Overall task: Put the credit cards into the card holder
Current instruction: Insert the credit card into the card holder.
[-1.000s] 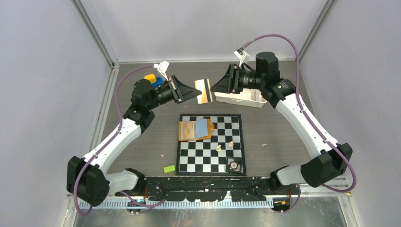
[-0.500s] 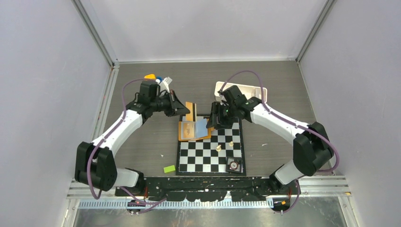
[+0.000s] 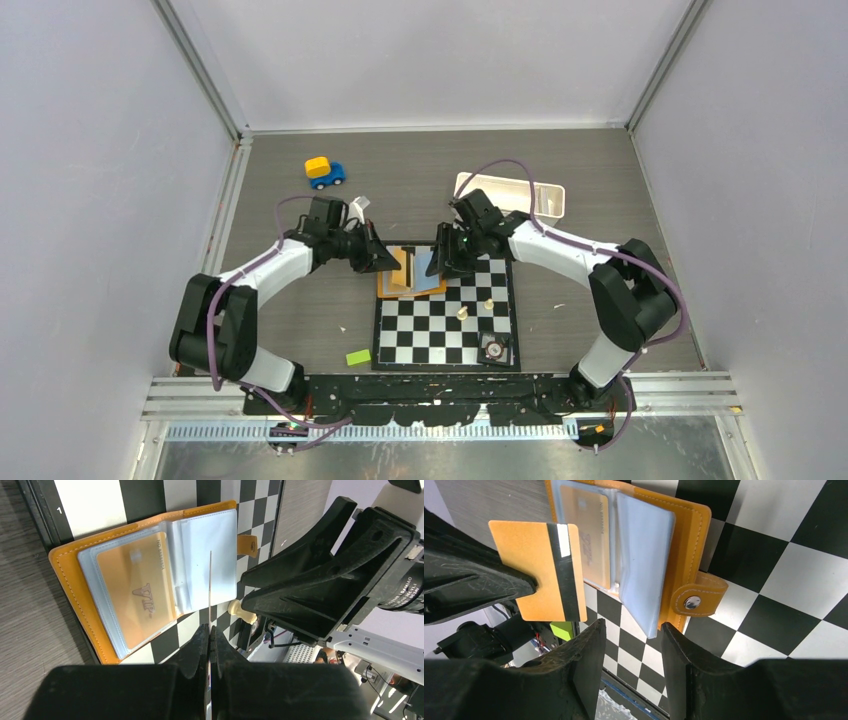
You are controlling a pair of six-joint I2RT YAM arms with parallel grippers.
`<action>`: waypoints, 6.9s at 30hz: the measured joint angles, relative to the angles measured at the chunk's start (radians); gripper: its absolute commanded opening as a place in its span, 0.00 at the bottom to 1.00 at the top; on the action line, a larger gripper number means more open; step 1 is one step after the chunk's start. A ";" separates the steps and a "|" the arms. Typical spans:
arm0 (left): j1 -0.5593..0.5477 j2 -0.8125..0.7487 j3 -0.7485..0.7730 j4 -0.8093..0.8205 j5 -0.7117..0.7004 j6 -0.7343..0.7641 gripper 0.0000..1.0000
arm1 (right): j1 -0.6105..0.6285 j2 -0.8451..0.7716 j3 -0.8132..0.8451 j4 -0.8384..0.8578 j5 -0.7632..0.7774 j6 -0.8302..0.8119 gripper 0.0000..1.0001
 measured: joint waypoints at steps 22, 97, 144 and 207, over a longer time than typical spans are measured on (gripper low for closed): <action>-0.005 0.018 -0.034 0.050 0.000 0.000 0.00 | 0.015 0.082 0.000 0.011 0.021 0.010 0.06; -0.018 0.278 -0.043 0.365 0.060 -0.063 0.00 | 0.017 0.135 0.037 -0.053 0.074 0.009 0.00; -0.079 0.257 -0.046 0.376 -0.031 -0.079 0.00 | 0.018 0.101 0.101 -0.189 0.314 -0.105 0.35; -0.162 0.174 0.060 0.078 -0.200 0.053 0.46 | 0.019 0.124 0.114 -0.178 0.406 -0.104 0.01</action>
